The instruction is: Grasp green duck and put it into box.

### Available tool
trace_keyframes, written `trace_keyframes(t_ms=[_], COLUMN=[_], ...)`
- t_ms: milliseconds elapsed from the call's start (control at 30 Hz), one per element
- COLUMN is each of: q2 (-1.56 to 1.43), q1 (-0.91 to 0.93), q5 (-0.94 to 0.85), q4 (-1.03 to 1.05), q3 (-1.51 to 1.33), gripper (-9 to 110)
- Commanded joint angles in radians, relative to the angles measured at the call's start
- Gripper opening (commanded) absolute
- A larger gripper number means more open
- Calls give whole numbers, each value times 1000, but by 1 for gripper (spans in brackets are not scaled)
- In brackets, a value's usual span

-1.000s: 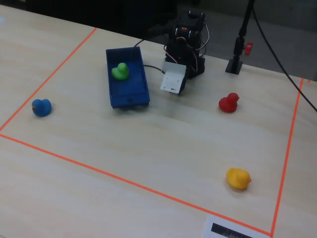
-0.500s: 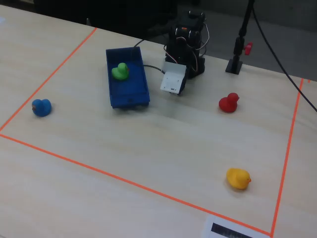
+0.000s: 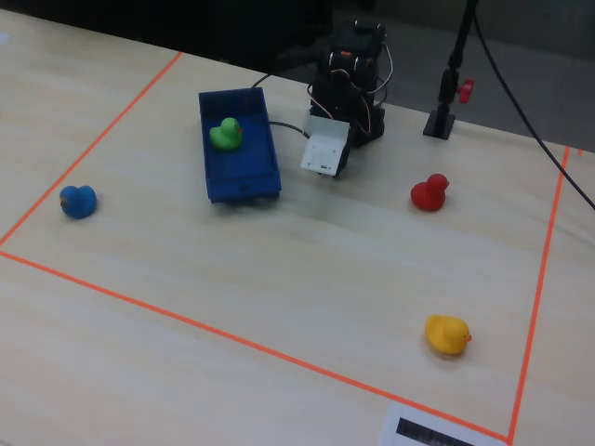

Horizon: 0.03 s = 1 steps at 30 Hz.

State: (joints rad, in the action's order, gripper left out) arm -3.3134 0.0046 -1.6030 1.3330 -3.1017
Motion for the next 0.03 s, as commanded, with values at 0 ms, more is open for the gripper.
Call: trace_keyframes(t_ms=[0], q2=[2], q1=[-2], q5=[5], q4=[12], q3=[-9], gripper=[8])
